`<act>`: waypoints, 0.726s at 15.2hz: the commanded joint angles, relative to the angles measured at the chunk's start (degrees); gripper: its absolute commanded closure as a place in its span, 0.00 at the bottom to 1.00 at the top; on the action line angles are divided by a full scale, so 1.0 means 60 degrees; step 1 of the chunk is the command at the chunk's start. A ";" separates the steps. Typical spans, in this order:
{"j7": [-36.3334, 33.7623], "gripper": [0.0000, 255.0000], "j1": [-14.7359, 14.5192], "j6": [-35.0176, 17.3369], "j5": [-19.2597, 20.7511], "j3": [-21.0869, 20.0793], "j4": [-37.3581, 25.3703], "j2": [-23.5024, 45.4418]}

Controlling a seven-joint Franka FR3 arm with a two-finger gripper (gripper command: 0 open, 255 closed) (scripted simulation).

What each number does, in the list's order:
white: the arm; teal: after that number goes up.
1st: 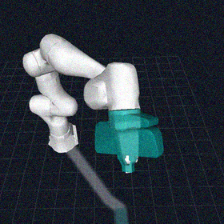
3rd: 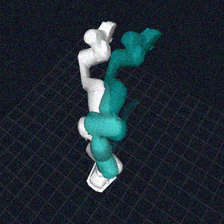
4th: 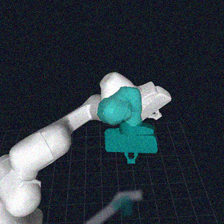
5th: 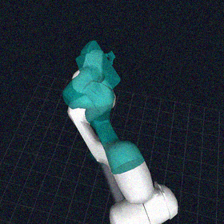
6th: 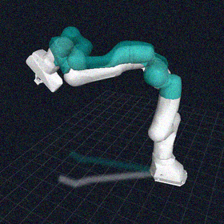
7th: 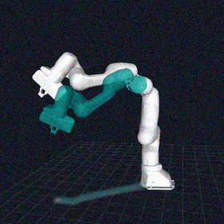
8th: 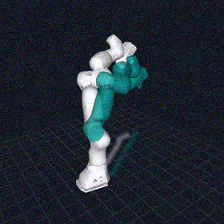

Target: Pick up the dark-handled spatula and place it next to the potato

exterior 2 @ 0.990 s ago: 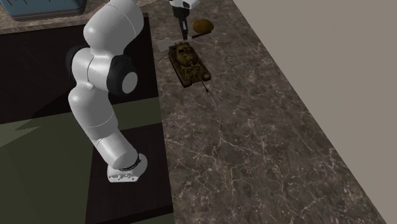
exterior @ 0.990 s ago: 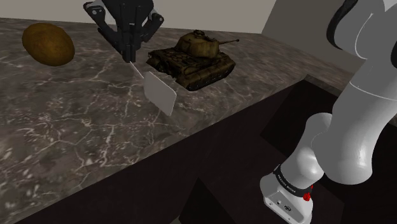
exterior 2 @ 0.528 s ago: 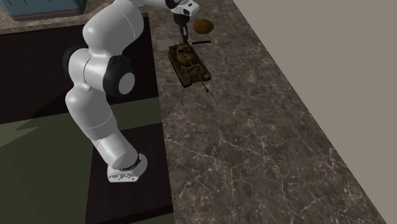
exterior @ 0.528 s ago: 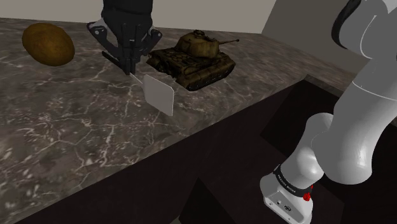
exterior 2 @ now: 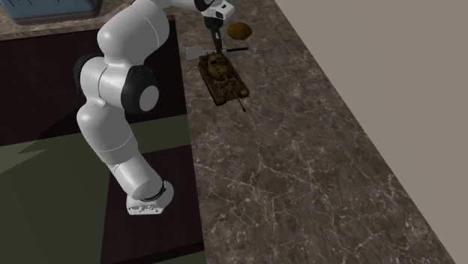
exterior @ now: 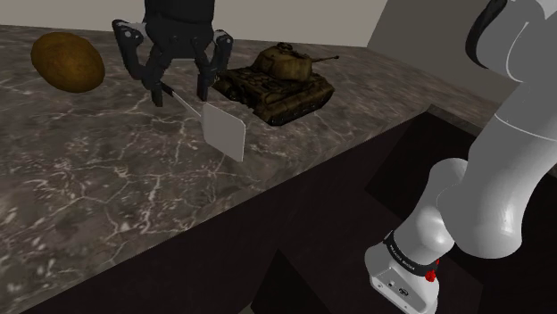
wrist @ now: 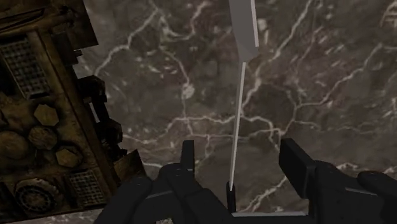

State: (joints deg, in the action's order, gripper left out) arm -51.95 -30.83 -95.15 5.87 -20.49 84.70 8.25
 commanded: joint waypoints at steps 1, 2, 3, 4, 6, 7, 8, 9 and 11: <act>0.0002 0.00 0.0012 0.0015 -0.0001 0.0013 0.0037 0.0007; -0.0001 0.00 0.0011 0.0012 -0.0001 0.0012 0.0044 0.0004; 0.0003 0.00 0.0013 0.0020 -0.0003 0.0013 0.0040 -0.0001; -0.0002 0.00 0.0008 0.0014 0.0012 0.0012 0.0006 0.0042; -0.0020 0.00 -0.0062 0.0720 0.0070 -0.0019 -0.0843 0.0196; -0.0034 0.00 -0.0107 0.1091 0.0113 -0.0036 -0.1315 0.0306; -0.0047 0.00 -0.0151 0.1393 0.0156 -0.0051 -0.1714 0.0410; -0.0047 0.00 -0.0152 0.1393 0.0156 -0.0050 -0.1714 0.0410; -0.0047 0.00 -0.0152 0.1392 0.0155 -0.0050 -0.1713 0.0409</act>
State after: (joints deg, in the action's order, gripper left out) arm -52.21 -31.71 -87.06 6.76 -20.78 74.75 10.60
